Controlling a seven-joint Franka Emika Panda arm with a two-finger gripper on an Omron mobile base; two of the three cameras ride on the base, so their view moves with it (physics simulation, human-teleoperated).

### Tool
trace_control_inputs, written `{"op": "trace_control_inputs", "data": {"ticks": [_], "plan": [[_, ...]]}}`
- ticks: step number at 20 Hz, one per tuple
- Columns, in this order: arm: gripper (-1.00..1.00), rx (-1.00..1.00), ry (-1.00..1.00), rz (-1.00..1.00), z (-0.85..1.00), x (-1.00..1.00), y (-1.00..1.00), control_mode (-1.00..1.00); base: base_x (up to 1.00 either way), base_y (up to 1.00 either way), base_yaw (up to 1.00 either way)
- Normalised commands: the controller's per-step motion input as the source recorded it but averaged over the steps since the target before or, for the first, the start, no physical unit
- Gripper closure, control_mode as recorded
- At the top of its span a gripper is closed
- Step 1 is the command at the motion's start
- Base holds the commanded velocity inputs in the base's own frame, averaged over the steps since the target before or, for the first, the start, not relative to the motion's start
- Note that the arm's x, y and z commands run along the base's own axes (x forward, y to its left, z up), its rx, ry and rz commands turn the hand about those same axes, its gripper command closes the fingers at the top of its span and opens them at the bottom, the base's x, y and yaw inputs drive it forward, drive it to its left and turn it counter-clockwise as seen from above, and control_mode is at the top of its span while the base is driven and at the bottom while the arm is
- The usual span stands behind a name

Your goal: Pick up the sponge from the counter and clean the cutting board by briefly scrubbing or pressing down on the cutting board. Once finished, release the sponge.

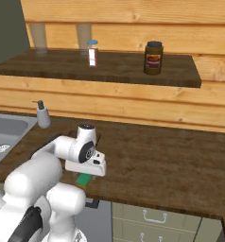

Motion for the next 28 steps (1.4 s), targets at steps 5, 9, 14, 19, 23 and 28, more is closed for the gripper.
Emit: {"op": "trace_control_inputs", "data": {"ticks": [5,9,14,19,23,28], "plan": [[1.0,0.03,0.05,0.12,-0.86,-0.04,0.28,-1.0,0.0,0.0,0.0],[1.0,0.0,0.0,0.15,-1.0,-0.47,0.75,-1.0,0.0,0.0,0.0],[1.0,0.06,-0.25,0.01,-0.97,-1.0,-0.08,-1.0,0.0,0.0,0.0],[1.0,0.03,-0.25,0.03,-0.26,-0.86,-0.14,-1.0,0.0,0.0,0.0],[1.0,0.0,-0.04,0.07,0.21,0.03,0.14,-1.0,0.0,0.0,0.0],[1.0,0.01,0.0,0.12,0.77,0.4,0.6,-1.0,0.0,0.0,0.0]]}}
